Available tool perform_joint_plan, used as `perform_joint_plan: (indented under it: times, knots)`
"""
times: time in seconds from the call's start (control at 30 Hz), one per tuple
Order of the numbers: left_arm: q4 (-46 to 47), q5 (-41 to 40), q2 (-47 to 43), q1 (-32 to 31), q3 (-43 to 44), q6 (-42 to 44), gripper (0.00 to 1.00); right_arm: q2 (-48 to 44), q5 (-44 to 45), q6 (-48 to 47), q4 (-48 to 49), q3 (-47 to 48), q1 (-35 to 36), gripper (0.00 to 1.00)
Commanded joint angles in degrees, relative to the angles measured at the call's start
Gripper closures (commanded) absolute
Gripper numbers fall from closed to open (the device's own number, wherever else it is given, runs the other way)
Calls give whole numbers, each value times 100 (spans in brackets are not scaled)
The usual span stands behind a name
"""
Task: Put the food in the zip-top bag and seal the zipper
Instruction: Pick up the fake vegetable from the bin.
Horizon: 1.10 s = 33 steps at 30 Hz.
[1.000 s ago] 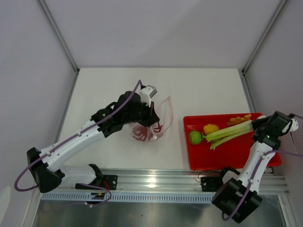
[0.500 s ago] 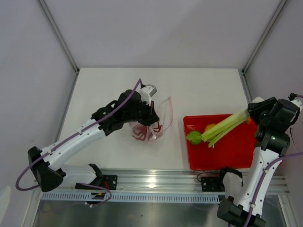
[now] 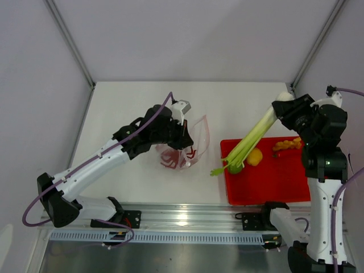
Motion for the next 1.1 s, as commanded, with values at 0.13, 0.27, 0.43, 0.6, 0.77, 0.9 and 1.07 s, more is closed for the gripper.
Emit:
perform_joint_plan:
  times: [0.13,0.27,0.43,0.6,0.77,0.9,1.07]
  knots:
    - [4,198,-28,47,283,-99,99,577,1741,137,1386,568,1530,100]
    - [-14,180,-37,47,353,-90,99,894,3092,-30,1791,673,2497,100]
    - [-40,233,-20,47,345,-108,99,1298,3781,-311,2344,709,3228,100]
    - [-75,206,-55,47,327,-91,100,1536,4089,-443,2565,849,3413,100]
    - [-40,215,-46,47,257,-73,99,1642,4248,-584,2653,981,3421,100]
    - [-31,215,-11,47,283,-90,99,1738,4195,-523,2671,1069,3421,100]
    - [-5,136,7,47,292,-90,99,1765,4107,-426,2688,1148,3457,100]
